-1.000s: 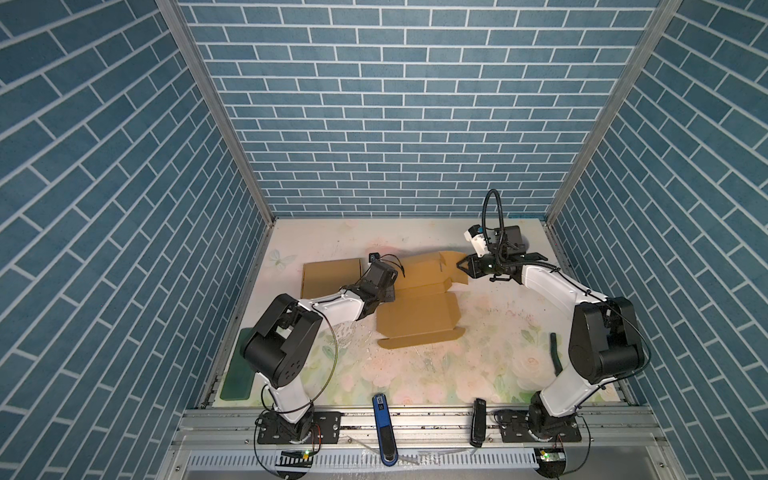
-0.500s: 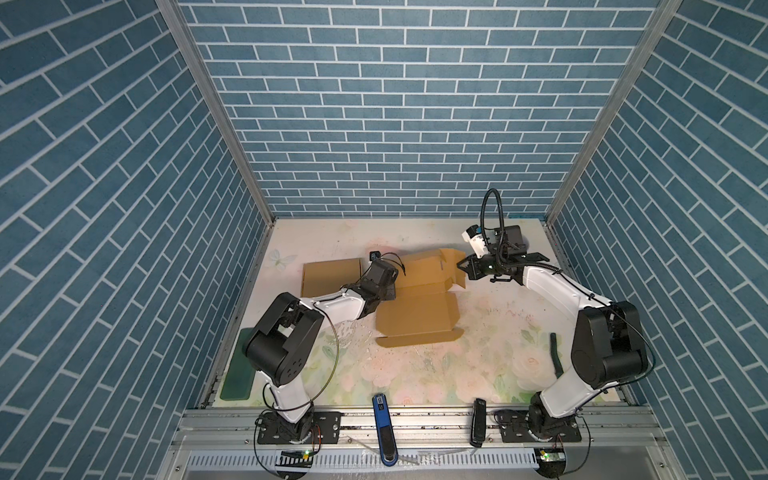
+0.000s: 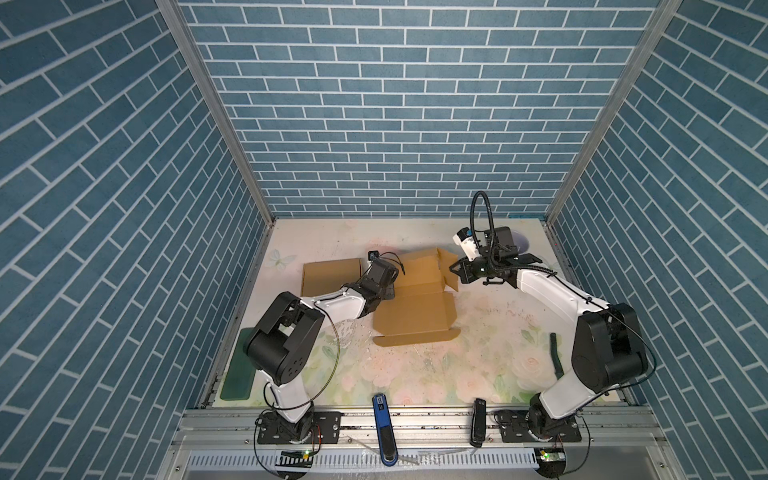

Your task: Fold the paper box

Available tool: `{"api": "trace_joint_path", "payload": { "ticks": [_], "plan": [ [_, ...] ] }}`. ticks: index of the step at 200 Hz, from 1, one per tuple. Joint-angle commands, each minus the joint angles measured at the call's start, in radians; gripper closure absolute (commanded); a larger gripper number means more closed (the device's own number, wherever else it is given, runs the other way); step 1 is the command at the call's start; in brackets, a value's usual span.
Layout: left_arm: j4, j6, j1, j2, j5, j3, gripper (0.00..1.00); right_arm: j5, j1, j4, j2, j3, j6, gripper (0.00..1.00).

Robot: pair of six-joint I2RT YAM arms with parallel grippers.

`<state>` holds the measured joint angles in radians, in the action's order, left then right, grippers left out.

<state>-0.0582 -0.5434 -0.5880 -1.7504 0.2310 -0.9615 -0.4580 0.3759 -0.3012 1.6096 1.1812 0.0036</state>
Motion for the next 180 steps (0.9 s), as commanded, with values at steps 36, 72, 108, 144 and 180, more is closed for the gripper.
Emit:
{"api": "trace_joint_path", "payload": {
  "ticks": [36, 72, 108, 144, 180],
  "plan": [
    [-0.070, -0.021, -0.027, -0.012, 0.006, -0.019, 1.00, 0.069, 0.075, -0.043, -0.055, 0.008, 0.085, 1.00],
    [-0.084, -0.027, -0.035, -0.009, 0.007, -0.002, 1.00, 0.120, 0.106, -0.037, -0.055, 0.001, 0.127, 1.00],
    [-0.102, -0.040, -0.037, -0.005, 0.001, 0.009, 1.00, 0.164, 0.130, -0.026, -0.050, -0.016, 0.176, 1.00],
    [-0.111, -0.044, -0.038, -0.003, 0.005, 0.012, 1.00, 0.195, 0.147, 0.001, -0.058, -0.048, 0.205, 1.00],
    [-0.128, -0.053, -0.037, -0.003, 0.022, 0.024, 1.00, 0.228, 0.175, 0.081, -0.093, -0.139, 0.217, 1.00]
  ]
}}
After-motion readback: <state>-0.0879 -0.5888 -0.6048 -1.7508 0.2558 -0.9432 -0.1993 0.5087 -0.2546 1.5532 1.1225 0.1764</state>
